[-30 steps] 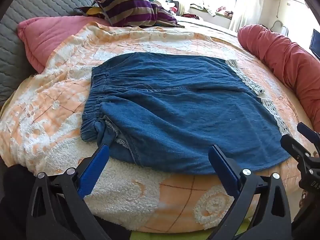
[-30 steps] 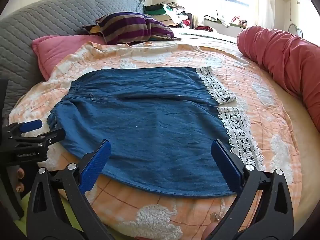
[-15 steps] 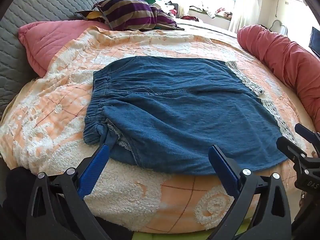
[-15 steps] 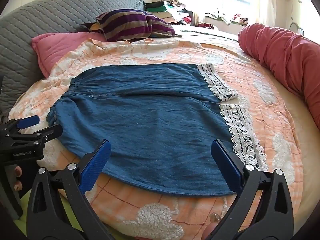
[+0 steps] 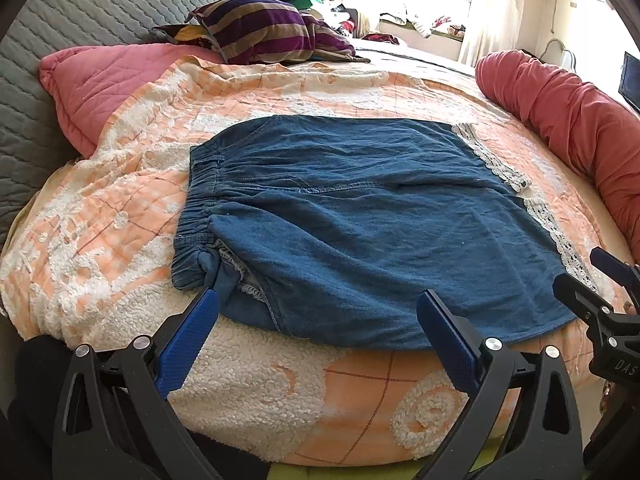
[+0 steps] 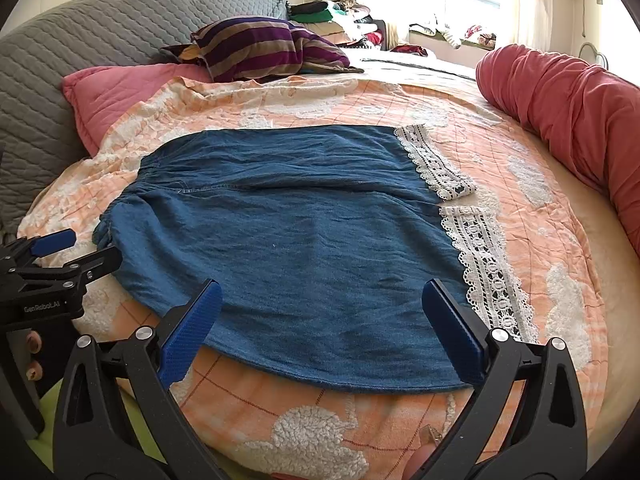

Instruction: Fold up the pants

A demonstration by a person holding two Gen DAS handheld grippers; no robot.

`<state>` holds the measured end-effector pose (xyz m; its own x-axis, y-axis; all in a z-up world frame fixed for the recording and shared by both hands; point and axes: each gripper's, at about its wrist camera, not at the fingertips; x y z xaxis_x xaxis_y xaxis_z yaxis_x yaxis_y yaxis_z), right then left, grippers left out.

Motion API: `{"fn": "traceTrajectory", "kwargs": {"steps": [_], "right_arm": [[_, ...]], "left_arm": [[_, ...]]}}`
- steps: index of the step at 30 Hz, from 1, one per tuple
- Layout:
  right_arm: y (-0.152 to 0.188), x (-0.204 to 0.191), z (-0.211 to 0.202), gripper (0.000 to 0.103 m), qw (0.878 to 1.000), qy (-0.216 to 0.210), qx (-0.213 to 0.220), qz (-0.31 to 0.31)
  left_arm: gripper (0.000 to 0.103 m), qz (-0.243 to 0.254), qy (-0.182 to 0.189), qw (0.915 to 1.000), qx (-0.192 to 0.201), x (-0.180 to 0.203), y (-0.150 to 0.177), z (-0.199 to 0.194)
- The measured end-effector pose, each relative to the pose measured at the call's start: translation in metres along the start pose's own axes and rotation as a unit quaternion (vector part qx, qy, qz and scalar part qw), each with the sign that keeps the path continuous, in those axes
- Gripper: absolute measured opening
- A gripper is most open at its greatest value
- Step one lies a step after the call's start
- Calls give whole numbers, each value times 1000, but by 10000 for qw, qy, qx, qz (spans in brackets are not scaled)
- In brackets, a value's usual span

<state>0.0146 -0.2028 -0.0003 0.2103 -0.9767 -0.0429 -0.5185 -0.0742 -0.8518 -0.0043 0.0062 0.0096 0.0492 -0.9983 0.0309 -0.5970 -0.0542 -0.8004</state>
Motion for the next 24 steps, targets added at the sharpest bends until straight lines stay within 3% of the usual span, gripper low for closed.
{"fn": "traceTrajectory", "kwargs": {"steps": [24], "right_arm": [[-1,-3,1,95,10000,-17,-31,-8]], "left_arm": [[99,-8,-10,10000,25,0,0,-2]]}}
Point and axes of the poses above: each gripper's, at about its wrist camera, not at the fingertips, and z roughly the way its jaws point, x to its right, y to its underside, and after that the axes turned 12 degrees about x, right-handed
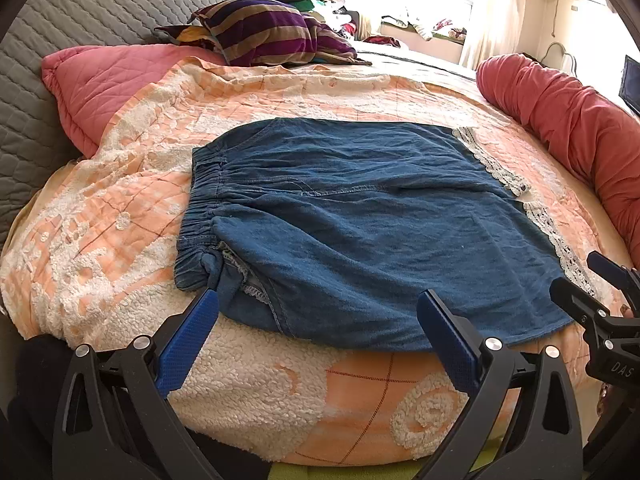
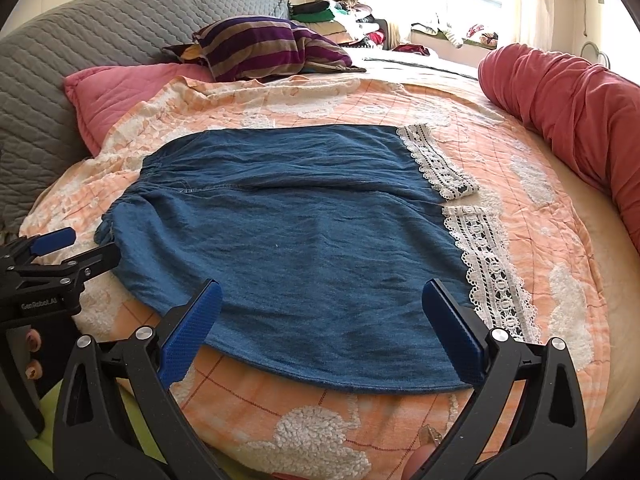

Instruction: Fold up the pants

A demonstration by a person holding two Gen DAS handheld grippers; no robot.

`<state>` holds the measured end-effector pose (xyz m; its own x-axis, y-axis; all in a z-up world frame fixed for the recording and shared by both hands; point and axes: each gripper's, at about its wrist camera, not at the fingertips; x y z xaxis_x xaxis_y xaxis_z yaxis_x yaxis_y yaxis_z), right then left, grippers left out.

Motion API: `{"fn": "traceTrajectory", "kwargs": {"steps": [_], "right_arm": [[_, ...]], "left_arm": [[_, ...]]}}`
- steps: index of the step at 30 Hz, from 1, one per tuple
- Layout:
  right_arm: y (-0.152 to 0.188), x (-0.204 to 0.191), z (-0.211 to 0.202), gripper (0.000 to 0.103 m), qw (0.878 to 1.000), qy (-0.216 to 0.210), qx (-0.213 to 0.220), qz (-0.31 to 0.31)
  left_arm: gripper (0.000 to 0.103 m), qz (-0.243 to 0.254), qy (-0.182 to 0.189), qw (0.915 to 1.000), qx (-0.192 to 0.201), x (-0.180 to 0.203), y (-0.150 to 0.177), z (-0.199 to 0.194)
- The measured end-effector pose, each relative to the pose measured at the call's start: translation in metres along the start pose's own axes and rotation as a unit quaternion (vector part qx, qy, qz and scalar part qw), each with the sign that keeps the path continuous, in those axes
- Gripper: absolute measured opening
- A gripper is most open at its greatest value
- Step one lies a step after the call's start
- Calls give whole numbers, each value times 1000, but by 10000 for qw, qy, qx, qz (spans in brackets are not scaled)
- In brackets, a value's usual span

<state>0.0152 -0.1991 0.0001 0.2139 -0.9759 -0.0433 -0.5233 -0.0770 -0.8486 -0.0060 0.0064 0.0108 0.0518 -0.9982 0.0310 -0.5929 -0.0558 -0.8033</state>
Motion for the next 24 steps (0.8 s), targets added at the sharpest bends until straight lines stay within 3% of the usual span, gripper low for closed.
{"fn": "traceTrajectory", "kwargs": {"steps": [15,24], "right_arm": [[-2,-1,4,95,10000,-46,-16,-5],[-19,-9,24,95,9987,-458,-69,-193]], "left_arm": [[99,-59,-4,10000,-24,-3,-1,2],[99,-307,14,9994,-170,-21,-8,22]]}}
Point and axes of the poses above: each gripper's, at about its wrist camera, not at the fingertips, and z roughly the way its jaws point, x to its right, y to its underside, and after that the axes turned 12 degrees about x, right-handed
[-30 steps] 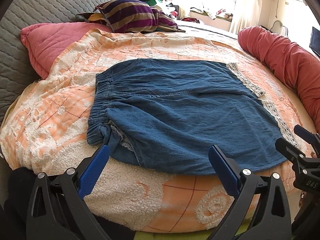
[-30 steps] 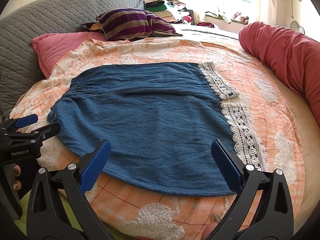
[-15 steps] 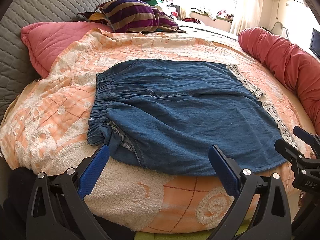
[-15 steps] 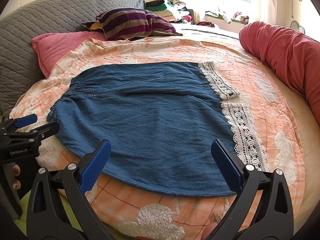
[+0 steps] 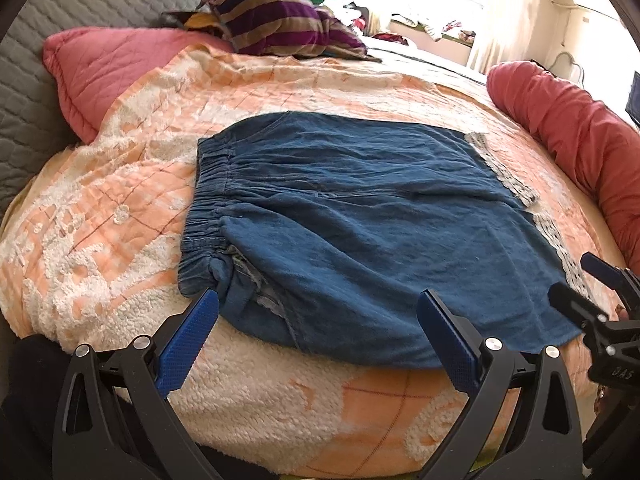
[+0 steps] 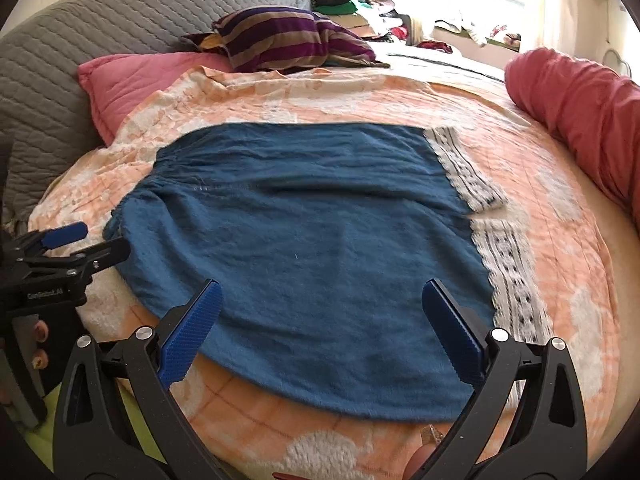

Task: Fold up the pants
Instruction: 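Grasp the elastic waistband with the left tool and lift it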

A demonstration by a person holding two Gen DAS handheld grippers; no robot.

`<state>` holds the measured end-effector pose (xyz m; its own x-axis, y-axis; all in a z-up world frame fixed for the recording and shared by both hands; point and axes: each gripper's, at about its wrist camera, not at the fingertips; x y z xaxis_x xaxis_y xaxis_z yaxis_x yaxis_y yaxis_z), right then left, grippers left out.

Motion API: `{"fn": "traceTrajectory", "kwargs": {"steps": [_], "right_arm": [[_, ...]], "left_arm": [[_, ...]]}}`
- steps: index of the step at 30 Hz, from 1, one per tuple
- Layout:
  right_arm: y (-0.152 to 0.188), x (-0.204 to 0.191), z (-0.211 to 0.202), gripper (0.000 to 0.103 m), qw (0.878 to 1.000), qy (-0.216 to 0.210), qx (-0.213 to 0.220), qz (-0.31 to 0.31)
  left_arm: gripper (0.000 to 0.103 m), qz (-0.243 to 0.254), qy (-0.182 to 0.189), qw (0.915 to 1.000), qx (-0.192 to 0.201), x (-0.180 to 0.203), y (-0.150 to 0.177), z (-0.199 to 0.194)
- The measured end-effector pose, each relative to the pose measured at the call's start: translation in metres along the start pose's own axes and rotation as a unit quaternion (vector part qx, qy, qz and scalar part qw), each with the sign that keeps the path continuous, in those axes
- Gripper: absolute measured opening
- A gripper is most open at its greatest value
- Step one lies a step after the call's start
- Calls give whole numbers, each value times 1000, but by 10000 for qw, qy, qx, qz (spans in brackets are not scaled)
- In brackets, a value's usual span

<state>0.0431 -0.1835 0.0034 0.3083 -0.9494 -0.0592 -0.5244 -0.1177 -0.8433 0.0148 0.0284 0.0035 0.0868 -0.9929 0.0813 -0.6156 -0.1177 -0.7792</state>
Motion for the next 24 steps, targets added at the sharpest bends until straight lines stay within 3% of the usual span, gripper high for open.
{"fn": "traceTrajectory", "kwargs": {"steps": [13,24], "right_arm": [[-67,-6,86,95,9969,-603,-114,-483],[-109,-23,191,95,9912,-558,-263,-1171]], "left_arm": [[99,-323,-309,9987,-245,-63,-54,69],[99,-420,-713,9946,-620,-118,-95,149]]}}
Point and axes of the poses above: each gripper's, at about its wrist camera, not at the fingertips, and z roughly the way its jaws point, x to its right, y to its underside, and after that the axes turned 12 degrees about x, right-handed
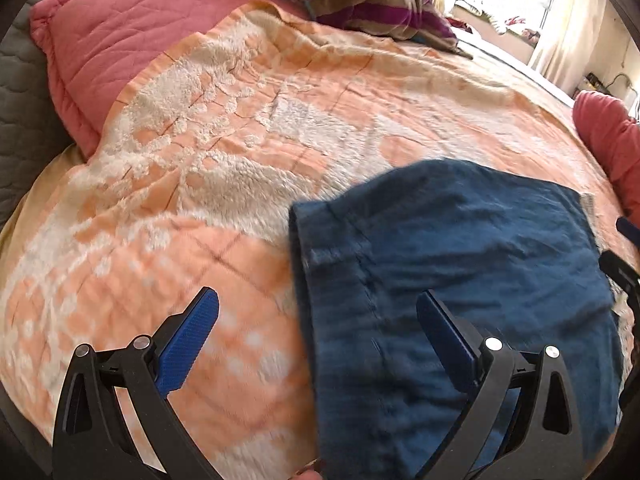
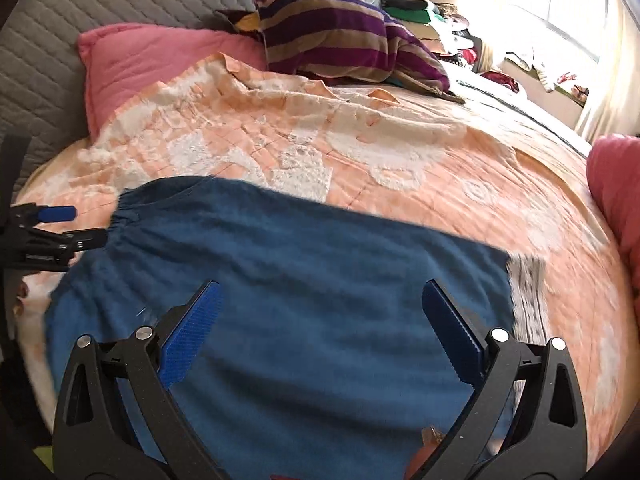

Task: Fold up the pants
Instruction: 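Grasp the elastic waistband with the left tool and lift it, then swing the held waistband layer over and lay it down, open left tool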

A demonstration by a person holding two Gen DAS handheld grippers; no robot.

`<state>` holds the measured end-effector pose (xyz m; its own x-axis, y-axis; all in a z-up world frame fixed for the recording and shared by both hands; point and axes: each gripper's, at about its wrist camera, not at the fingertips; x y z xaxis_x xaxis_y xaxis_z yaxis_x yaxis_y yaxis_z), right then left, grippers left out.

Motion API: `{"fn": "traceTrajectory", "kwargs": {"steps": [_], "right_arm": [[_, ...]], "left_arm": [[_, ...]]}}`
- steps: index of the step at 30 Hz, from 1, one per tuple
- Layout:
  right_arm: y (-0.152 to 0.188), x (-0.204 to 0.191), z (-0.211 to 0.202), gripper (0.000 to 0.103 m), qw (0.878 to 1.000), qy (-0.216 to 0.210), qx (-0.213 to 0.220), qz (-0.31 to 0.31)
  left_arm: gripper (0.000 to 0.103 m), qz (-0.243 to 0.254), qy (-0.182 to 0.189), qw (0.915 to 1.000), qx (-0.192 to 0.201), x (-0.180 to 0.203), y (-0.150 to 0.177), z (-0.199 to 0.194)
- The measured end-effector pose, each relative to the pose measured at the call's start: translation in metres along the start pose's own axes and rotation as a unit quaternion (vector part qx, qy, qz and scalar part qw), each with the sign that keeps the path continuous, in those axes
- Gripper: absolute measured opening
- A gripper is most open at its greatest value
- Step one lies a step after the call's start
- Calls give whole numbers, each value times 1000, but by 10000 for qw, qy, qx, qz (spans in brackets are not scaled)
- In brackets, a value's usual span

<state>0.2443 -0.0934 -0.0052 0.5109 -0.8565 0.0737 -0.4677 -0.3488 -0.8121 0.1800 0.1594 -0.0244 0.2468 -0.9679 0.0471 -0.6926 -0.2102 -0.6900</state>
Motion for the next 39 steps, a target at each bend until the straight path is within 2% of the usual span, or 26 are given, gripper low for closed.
{"fn": "traceTrajectory", "kwargs": {"steps": [9,13,17,18,19,20,21,22,29,34,36,38,39], "right_arm": [[-18,2,61,95,9987,-287,-334,-237],[-25,-6,78,95,9971,-393,-345,-559],[-28,-12,93,95,9941,-448,-429,-888],[-28,-14,97,95,9930,-427,-441,-1005],[-28,-16,101,95,9920,-402,-470,-1098],[-29,-17,104,95,9915,-416,-490,-1135],[-29,-18,107,95,9909,-458,-518,-1153],[-30,-18,108,95,9904,-497,-524,-1181],[-33,-28,117,95,9827,-580,-487,-1690],[-36,-34,120,95,9791,-605,-400,-1902],[-35,-35,120,87,9787,-759,-413,-1862],[-33,-39,118,52,9764,-1130,-482,-1779],[-32,-40,116,44,9756,-1250,-509,-1730]], "left_arm": [[99,37,-112,9998,-185,-8,-23,48],[99,-84,6,9996,-258,-11,-25,64],[97,-244,265,9993,-79,-13,-25,67],[92,-246,303,9992,-62,-13,-26,67],[71,-222,324,9992,-43,-11,-26,67],[57,-171,397,9991,-24,-10,-26,66],[52,-110,483,9988,19,-7,-26,63],[40,-58,563,9984,70,-4,-26,60],[34,232,722,9942,757,5,-22,14],[34,427,893,9894,1067,15,-17,-13],[33,469,938,9880,1134,18,-13,-21],[33,544,922,9873,1176,22,-10,-25],[33,588,900,9871,1189,23,-7,-27]]}}
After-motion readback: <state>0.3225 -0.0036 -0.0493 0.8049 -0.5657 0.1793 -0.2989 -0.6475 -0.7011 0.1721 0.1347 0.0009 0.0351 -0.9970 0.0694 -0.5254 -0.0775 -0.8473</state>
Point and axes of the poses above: each gripper's, at about its wrist camera, not at the fingertips, and z roughly the way its jaws point, x to its right, y to its underside, and after that the axes turned 12 degrees about x, right-handed
